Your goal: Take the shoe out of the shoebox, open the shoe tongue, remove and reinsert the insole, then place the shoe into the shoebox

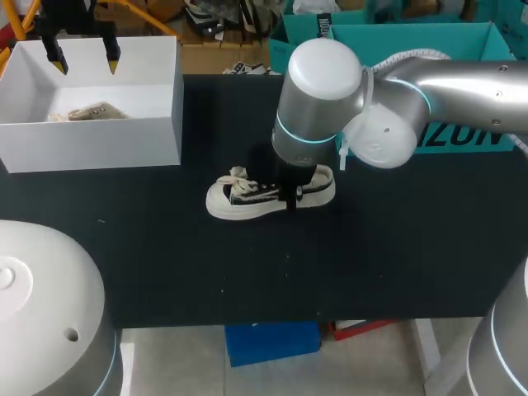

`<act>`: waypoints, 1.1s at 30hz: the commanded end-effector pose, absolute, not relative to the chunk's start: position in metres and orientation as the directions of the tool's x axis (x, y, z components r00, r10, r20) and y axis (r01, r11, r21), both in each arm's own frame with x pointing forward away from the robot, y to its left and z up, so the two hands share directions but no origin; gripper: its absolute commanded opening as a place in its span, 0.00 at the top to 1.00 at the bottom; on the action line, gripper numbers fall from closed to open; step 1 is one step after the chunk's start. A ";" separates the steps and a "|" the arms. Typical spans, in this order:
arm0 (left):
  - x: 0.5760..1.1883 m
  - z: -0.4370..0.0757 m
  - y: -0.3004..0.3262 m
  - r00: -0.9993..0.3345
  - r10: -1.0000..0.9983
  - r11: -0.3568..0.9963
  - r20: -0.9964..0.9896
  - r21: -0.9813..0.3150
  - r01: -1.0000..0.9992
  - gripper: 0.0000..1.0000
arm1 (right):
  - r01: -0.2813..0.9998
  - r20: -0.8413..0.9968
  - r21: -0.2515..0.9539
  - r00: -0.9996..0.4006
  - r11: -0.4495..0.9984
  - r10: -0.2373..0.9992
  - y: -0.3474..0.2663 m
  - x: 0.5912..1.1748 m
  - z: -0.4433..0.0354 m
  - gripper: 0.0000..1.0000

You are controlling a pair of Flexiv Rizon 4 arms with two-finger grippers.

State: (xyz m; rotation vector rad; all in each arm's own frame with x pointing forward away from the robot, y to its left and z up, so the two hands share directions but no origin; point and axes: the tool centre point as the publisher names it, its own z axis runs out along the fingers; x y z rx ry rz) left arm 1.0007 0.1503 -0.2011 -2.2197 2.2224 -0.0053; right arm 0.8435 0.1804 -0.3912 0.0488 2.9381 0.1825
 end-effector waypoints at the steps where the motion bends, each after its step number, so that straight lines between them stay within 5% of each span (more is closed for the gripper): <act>1: 1.000 -0.201 0.150 -0.001 -1.000 0.001 0.001 -0.001 -1.000 0.00 | 0.015 -0.179 0.125 -0.983 0.992 0.037 0.182 0.845 -0.397 1.00; 15: 1.000 -0.201 0.150 -0.001 -1.000 0.001 0.001 -0.001 -1.000 0.00 | 0.011 -0.137 0.109 -0.990 0.994 0.026 0.183 0.837 -0.416 1.00; 20: 1.000 -0.201 0.150 -0.001 -1.000 0.001 0.001 -0.001 -1.000 0.00 | 0.011 -0.125 0.106 -0.992 0.994 0.024 0.181 0.836 -0.418 0.92; 22: 1.000 -0.201 0.150 -0.001 -1.000 0.001 0.001 -0.001 -1.000 0.00 | 0.012 -0.122 0.105 -0.992 0.994 0.025 0.179 0.835 -0.416 0.73; 23: 1.000 -0.201 0.150 -0.001 -1.000 0.001 0.001 -0.001 -1.000 0.00 | 0.014 -0.118 0.105 -0.993 0.994 0.027 0.179 0.835 -0.414 0.30; 24: 1.000 -0.201 0.150 -0.001 -1.000 0.001 0.001 -0.001 -1.000 0.00 | 0.020 -0.115 0.102 -0.993 0.995 0.032 0.178 0.835 -0.412 0.00; 33: 1.000 -0.201 0.150 -0.001 -1.000 0.001 0.001 -0.001 -1.000 0.00 | 0.026 -0.101 0.138 -0.994 0.990 0.040 0.169 0.837 -0.368 0.00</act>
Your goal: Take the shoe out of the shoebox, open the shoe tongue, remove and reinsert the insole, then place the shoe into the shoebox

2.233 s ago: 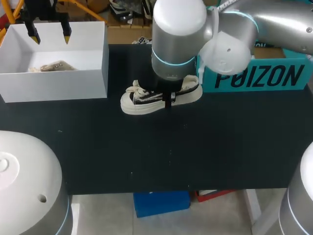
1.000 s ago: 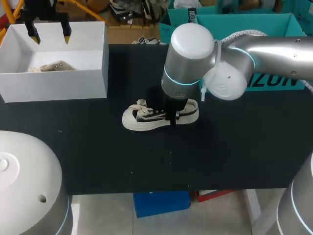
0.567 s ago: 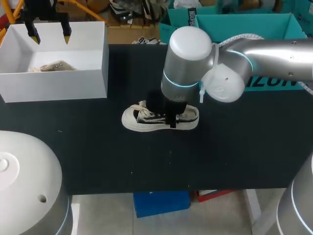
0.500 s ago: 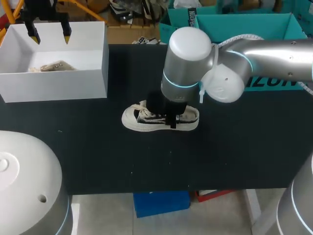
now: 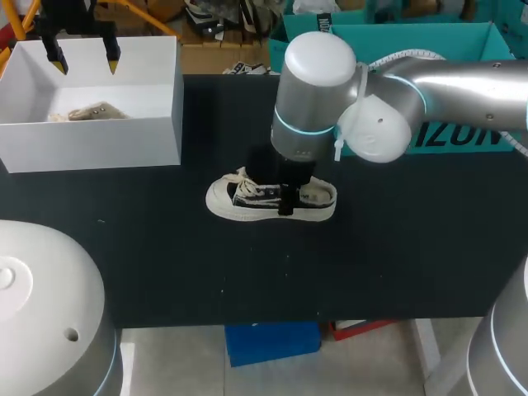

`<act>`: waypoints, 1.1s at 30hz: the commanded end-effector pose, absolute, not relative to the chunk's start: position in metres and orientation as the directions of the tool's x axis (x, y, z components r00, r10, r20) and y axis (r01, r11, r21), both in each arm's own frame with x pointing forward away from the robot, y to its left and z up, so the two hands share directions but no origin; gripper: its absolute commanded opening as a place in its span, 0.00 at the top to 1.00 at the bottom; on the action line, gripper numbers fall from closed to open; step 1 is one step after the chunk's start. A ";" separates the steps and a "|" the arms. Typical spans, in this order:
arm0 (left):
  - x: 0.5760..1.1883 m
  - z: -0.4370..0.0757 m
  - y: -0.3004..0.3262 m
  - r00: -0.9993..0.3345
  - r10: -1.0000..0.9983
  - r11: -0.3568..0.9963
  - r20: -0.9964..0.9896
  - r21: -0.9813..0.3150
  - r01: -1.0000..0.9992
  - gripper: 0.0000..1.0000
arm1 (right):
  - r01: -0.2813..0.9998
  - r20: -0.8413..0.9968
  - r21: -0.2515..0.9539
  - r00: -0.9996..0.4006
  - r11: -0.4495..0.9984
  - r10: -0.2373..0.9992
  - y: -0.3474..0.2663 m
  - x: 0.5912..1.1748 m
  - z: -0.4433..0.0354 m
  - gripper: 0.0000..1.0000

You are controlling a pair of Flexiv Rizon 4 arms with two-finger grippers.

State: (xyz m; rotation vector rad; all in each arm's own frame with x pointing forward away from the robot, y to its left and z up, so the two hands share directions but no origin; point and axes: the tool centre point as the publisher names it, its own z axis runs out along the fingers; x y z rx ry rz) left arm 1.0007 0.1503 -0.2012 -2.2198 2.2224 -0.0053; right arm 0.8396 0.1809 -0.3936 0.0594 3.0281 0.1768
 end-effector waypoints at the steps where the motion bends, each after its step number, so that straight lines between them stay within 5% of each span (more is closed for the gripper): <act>1: 1.000 -0.201 0.150 -0.001 -1.000 0.001 0.001 -0.001 -1.000 0.00 | 0.018 -0.098 0.139 -0.995 0.990 0.032 0.168 0.836 -0.364 0.00; 10: 1.000 -0.201 0.150 -0.001 -1.000 0.001 0.001 -0.001 -1.000 0.00 | -0.017 -0.122 0.188 -0.993 0.982 0.006 0.150 0.839 -0.334 0.00; 19: 1.000 -0.201 0.150 -0.001 -1.000 0.001 0.001 -0.001 -1.000 0.00 | -0.078 -0.152 0.376 -0.988 0.923 -0.022 0.134 0.844 -0.325 0.00; 33: 1.000 -0.201 0.150 -0.001 -1.000 0.001 0.001 -0.001 -1.000 0.00 | -0.169 -0.181 0.423 -0.978 0.890 -0.100 0.124 0.849 -0.318 0.00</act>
